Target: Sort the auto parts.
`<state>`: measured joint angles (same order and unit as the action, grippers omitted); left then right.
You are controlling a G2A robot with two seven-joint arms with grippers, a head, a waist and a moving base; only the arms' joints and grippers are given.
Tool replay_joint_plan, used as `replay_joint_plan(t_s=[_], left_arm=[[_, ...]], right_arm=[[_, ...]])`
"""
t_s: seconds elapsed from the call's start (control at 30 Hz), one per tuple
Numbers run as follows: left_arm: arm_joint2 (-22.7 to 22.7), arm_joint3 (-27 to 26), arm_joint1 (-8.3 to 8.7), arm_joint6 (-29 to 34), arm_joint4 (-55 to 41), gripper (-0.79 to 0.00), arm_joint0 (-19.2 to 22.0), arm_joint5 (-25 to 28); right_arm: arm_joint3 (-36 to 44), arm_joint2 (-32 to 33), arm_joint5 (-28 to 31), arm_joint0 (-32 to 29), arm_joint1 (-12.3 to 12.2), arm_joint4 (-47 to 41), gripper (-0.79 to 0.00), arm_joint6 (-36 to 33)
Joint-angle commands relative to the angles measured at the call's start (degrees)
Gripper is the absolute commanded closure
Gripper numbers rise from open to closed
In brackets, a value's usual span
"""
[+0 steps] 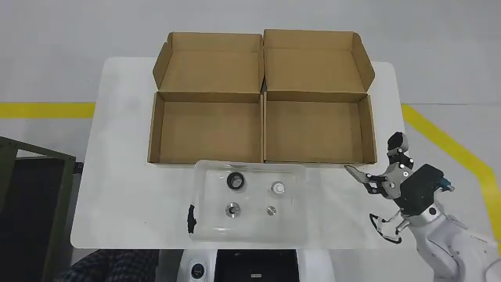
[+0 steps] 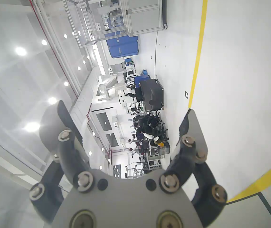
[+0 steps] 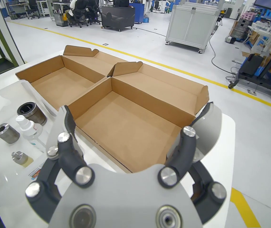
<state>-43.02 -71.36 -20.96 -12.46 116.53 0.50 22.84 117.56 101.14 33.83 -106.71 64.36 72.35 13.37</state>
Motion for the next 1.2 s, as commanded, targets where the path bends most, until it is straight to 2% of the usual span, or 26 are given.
replay_joint_plan(t_s=[0.0, 0.7, 1.17], left_arm=[[0.0, 0.0, 0.0, 0.0, 0.0, -0.785, 0.0, 0.0], [0.0, 0.0, 0.0, 0.0, 0.0, -0.785, 0.0, 0.0], [0.0, 0.0, 0.0, 0.0, 0.0, -0.785, 0.0, 0.0]], right_arm=[[0.3, -1.0, 0.9, 0.8, 0.0, 0.3, -0.785, -0.9], [-0.6, -15.0, 11.5, 11.1, -0.6, 2.5, -0.785, -14.3], [-0.4, -21.9, 15.4, 12.8, -1.0, 5.4, -0.785, -20.5]])
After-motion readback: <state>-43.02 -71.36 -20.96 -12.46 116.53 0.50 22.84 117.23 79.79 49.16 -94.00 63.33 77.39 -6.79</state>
